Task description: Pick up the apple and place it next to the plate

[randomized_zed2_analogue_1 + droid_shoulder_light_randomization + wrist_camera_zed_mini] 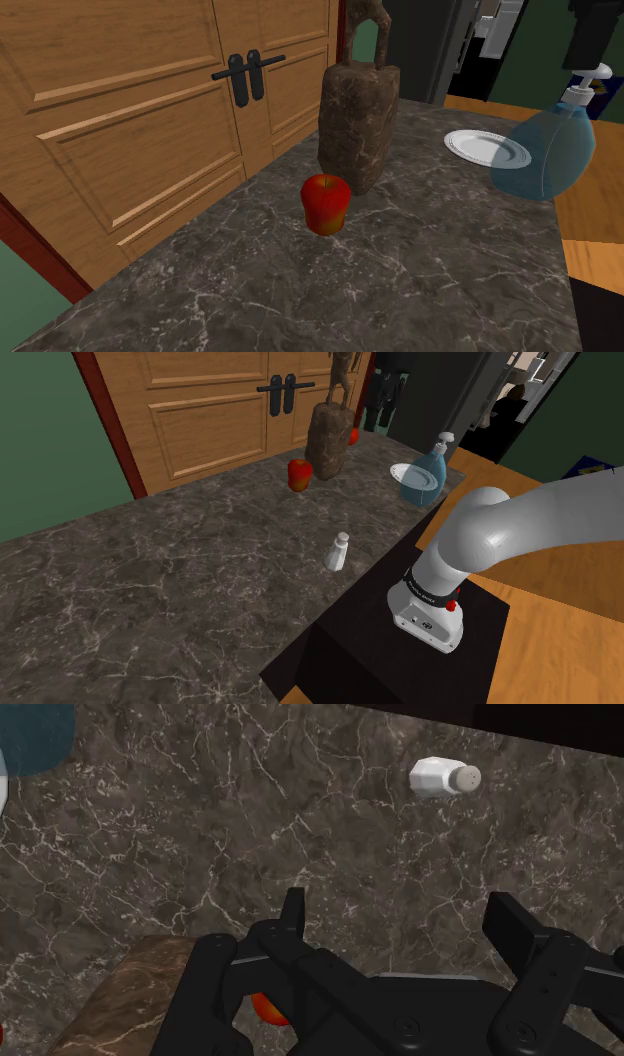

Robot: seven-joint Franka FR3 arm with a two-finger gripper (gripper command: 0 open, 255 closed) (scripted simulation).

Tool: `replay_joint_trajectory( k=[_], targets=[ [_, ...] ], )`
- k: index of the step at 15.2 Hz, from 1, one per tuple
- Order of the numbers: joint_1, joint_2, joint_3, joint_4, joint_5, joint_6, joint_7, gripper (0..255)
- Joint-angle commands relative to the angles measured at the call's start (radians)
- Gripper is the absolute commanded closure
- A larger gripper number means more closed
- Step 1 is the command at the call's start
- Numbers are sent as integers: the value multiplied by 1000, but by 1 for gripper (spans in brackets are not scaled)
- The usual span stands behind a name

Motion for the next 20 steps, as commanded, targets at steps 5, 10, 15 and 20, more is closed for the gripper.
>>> replay_joint_trajectory(
  k=[5, 10, 15, 20],
  targets=[
    [-11, 34, 11, -95, -5, 182, 16, 0],
    [-24, 118, 21, -180, -10, 416, 36, 0],
    [-36, 245, 28, -224, -16, 652, 58, 0],
    [-49, 408, 32, -223, -24, 879, 83, 0]
  ],
)
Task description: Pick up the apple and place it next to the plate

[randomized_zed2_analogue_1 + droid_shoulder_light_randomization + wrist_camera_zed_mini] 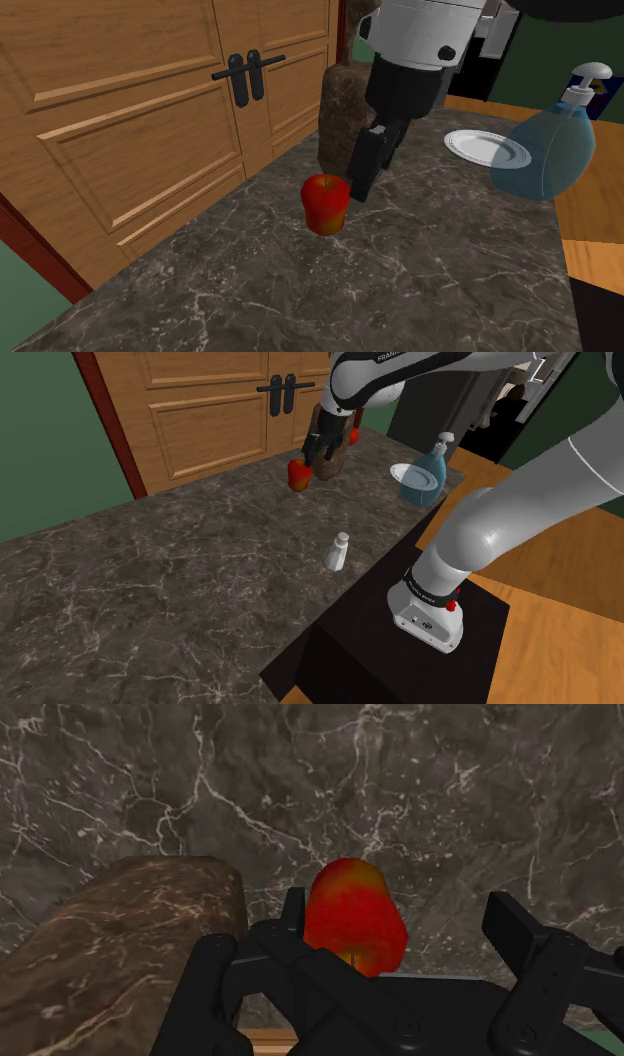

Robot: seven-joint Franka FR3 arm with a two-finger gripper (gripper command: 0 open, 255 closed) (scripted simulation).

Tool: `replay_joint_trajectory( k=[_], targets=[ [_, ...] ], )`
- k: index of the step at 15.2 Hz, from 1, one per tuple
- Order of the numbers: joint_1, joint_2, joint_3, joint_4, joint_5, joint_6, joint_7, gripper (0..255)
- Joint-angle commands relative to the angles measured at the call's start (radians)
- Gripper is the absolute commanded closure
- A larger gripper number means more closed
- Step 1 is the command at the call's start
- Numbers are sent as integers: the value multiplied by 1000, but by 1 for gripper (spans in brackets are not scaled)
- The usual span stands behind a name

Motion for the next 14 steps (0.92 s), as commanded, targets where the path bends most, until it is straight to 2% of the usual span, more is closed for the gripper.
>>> replay_joint_trajectory(
  k=[1, 3, 11, 14],
  targets=[
    [-6, 64, 0, -4, -4, 98, 10, 0],
    [-12, 138, 1, 12, -8, 182, 21, 0],
    [-6, 235, 0, -6, 4, 298, 13, 0],
    [-6, 235, 0, -6, 4, 298, 13, 0]
  ],
)
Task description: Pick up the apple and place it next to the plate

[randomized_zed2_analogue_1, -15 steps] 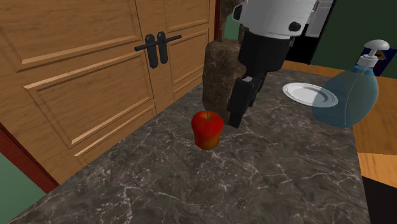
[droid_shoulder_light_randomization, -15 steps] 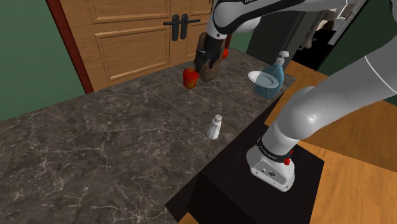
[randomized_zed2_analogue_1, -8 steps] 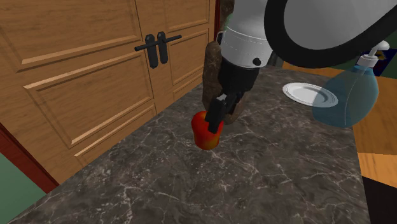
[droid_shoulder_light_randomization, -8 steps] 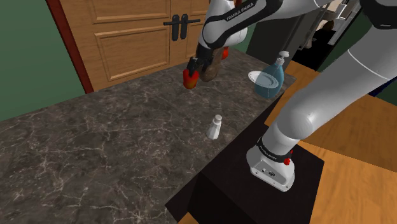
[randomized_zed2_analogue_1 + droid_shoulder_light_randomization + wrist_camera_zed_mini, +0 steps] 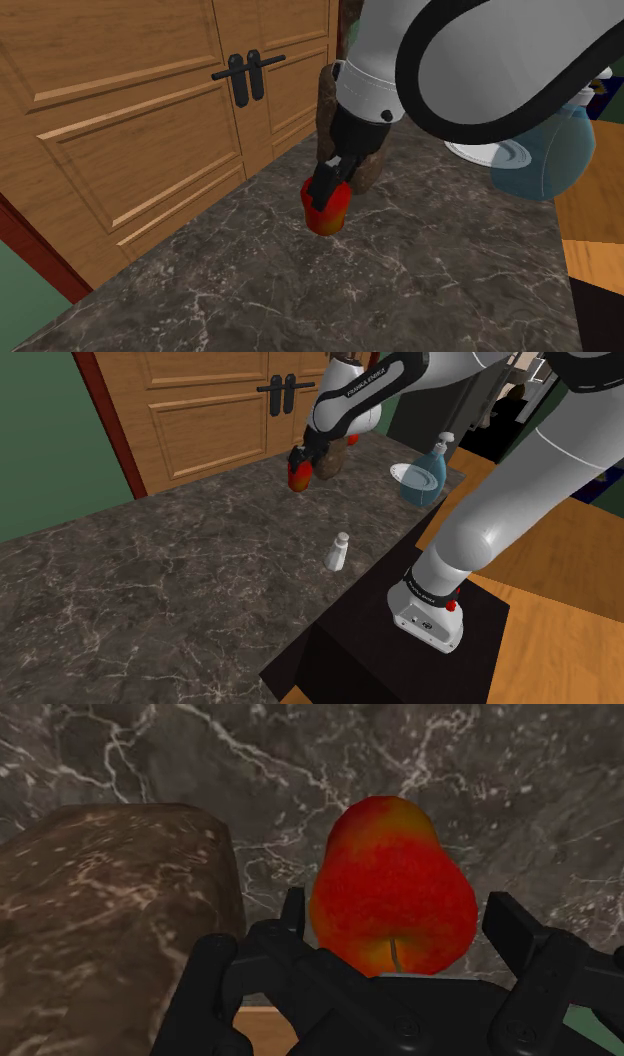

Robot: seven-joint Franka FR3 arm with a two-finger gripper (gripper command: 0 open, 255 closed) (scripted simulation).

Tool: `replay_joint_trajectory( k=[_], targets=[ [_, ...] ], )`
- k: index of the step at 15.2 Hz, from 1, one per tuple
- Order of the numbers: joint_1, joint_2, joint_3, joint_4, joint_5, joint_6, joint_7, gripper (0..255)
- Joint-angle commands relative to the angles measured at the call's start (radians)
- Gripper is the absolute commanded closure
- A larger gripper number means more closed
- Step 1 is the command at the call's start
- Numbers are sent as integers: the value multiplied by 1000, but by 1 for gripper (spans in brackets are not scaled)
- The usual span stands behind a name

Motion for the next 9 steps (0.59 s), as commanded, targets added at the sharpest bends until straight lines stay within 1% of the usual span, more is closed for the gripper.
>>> replay_joint_trajectory(
  k=[1, 5, 6, 8, 9],
  targets=[
    [0, 17, -1, -3, 2, -63, 2, 0],
    [-1, 17, -1, -3, 2, -63, 2, 0],
    [-3, 28, -4, 10, 3, -64, -4, 255],
    [-2, 36, -4, 1, 5, -48, -6, 255],
    [-9, 13, -15, -6, 9, -64, -25, 255]
  ],
)
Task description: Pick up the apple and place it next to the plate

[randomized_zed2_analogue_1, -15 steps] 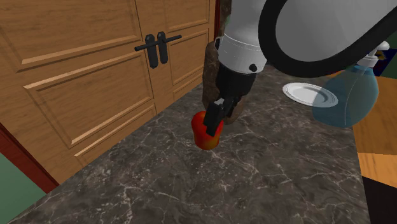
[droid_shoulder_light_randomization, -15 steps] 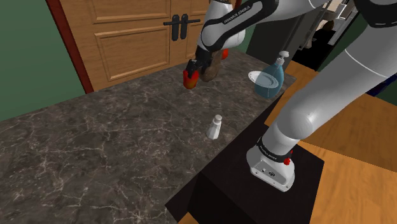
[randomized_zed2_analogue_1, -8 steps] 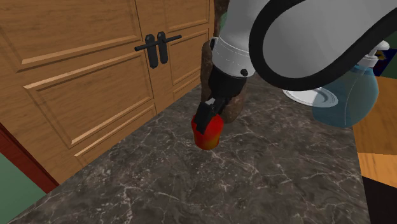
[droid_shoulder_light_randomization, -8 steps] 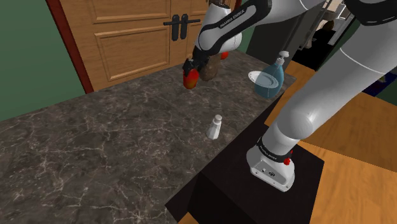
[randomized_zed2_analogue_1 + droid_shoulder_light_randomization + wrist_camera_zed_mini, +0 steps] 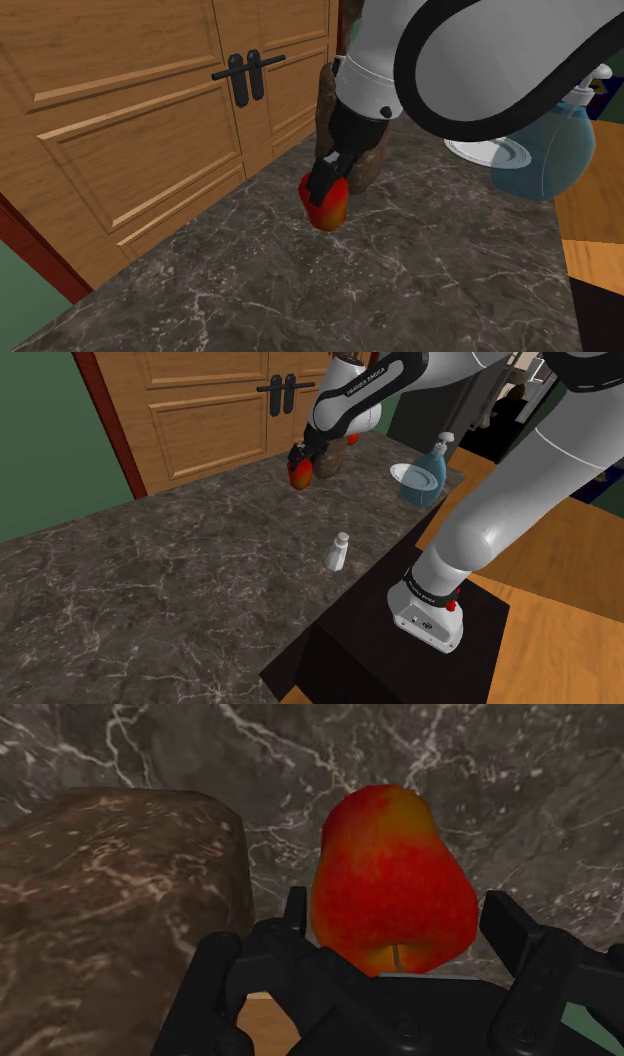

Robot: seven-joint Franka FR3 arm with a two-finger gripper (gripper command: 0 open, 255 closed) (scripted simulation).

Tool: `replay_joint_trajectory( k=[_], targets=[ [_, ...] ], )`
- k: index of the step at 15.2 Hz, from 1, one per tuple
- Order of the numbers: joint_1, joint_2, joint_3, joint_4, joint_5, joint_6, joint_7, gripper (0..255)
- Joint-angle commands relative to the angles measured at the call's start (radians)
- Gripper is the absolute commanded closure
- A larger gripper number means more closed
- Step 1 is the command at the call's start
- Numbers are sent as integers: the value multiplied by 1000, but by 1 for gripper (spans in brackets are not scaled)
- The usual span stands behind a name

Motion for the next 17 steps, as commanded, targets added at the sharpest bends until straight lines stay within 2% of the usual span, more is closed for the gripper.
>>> replay_joint_trajectory(
  k=[1, 5, 6, 17],
  targets=[
    [-9, 5, -13, -13, 5, -94, -10, 255],
    [-6, 44, -10, 10, 7, -78, -6, 255],
    [0, 13, 6, -7, -4, -90, 26, 255],
    [-6, -88, 9, 57, -20, -255, 41, 255]
  ],
)
